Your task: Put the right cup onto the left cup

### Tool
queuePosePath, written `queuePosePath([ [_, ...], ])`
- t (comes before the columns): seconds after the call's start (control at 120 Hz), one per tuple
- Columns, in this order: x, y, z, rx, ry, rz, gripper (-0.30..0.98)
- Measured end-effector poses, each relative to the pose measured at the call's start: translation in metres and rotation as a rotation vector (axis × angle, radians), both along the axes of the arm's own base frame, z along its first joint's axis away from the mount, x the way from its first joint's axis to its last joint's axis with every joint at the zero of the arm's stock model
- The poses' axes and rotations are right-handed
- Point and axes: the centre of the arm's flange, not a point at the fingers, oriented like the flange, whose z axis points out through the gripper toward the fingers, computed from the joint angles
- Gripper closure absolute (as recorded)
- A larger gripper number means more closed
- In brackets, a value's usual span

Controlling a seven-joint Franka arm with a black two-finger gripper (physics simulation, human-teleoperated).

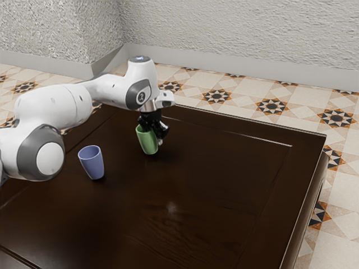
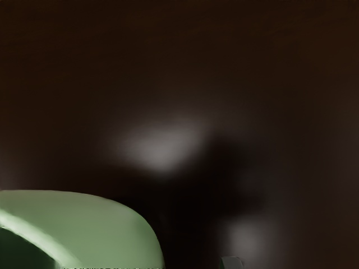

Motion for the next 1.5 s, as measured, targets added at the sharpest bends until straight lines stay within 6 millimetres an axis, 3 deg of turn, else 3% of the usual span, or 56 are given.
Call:
queuePosePath([
  [0.283,-0.001,-0.008,0.016,0.012,-0.017,-0.02,0.75],
  [0.45,-0.012,-0.02,0.05,0.034,-0.031,-0.041,0.75],
  [0.592,-0.048,-0.033,0.117,0.064,-0.057,-0.048,0.76],
  [0.708,-0.096,-0.04,0.168,0.1,-0.071,-0.034,0.77],
  [0.867,-0.156,-0.004,0.202,0.15,-0.056,0.076,0.77],
  [0.975,-0.179,0.016,0.21,0.162,-0.035,0.148,0.77],
  [1.125,-0.193,0.042,0.203,0.168,0.002,0.23,0.77],
  [1.275,-0.179,0.07,0.192,0.174,0.005,0.289,0.77],
  [1.392,-0.159,0.073,0.173,0.174,0.017,0.29,0.77],
  [1.5,-0.157,0.071,0.166,0.168,0.018,0.291,0.77],
])
